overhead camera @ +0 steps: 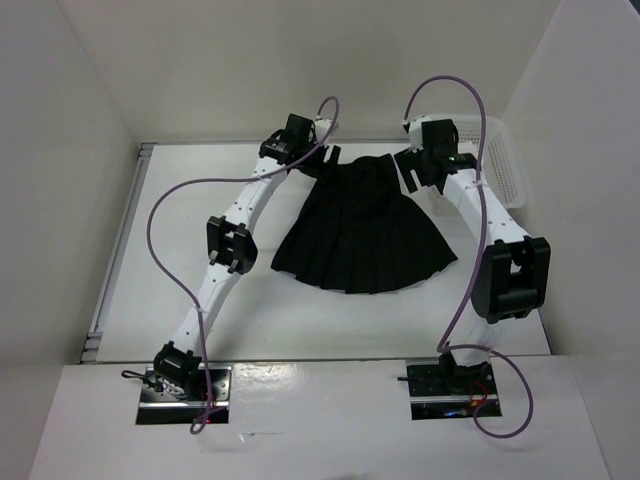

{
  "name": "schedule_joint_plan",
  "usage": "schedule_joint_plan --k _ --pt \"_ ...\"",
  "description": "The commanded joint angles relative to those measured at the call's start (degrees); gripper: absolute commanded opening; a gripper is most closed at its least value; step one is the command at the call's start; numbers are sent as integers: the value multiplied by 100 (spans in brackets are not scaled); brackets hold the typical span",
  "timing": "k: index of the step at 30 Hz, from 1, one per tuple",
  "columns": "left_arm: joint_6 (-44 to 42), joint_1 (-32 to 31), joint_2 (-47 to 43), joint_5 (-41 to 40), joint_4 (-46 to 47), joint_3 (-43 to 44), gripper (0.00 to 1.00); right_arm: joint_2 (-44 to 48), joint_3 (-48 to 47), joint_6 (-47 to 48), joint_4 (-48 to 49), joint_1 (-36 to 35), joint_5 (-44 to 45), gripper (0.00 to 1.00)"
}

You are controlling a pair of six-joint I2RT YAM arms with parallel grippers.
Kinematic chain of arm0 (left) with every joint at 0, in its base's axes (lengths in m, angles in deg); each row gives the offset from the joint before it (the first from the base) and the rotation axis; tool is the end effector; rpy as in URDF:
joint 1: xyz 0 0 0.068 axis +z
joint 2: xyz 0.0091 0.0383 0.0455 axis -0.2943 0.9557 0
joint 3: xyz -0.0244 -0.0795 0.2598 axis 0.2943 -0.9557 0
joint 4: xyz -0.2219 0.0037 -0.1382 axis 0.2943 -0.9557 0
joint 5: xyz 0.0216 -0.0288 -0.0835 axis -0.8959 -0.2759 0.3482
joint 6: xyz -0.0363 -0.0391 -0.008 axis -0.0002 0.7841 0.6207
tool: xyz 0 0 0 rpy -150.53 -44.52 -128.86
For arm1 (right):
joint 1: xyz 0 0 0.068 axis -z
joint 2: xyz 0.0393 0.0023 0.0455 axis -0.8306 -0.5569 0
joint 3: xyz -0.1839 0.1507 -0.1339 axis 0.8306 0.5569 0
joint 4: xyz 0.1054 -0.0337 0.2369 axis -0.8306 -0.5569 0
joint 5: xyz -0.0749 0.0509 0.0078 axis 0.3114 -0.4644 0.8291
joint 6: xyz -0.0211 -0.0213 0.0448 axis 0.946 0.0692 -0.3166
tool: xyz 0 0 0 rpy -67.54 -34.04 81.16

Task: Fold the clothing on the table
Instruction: Flatten the skirt out

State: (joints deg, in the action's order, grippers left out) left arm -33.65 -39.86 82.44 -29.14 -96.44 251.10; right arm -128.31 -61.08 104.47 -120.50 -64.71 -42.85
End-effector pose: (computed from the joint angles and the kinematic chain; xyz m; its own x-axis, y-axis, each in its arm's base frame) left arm 0.5396 -0.2389 0.2215 -0.6047 0.1928 -0.7728 0.5706 0.7818 -0.2514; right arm 0.3860 0.0501 0.3145 -0.6182 -0.4556 -0.6405 -0.2263 0.8836 -0.4100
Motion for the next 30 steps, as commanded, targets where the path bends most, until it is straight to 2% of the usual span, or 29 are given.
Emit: schedule_joint_plan --k 1,5,12,17,19,21,24,30 --pt "91 112 210 -954 -65 337 85 292 86 15 119 109 -71 94" --pt "91 112 351 -1500 5 487 85 345 87 15 67 161 -124 94" --pt "39 112 614 -992 58 619 85 345 87 15 66 161 -72 94" --pt "38 112 614 -640 58 680 73 345 140 15 66 161 -19 94" --pt "-15 112 614 -402 58 680 60 345 140 15 66 161 -19 94" --pt "-15 112 614 -288 58 680 53 345 140 15 66 161 34 94" --pt "-15 112 614 -7 58 733 53 345 140 15 66 161 34 94" --pt "-67 112 667 249 58 672 71 292 34 15 13 161 34 94"
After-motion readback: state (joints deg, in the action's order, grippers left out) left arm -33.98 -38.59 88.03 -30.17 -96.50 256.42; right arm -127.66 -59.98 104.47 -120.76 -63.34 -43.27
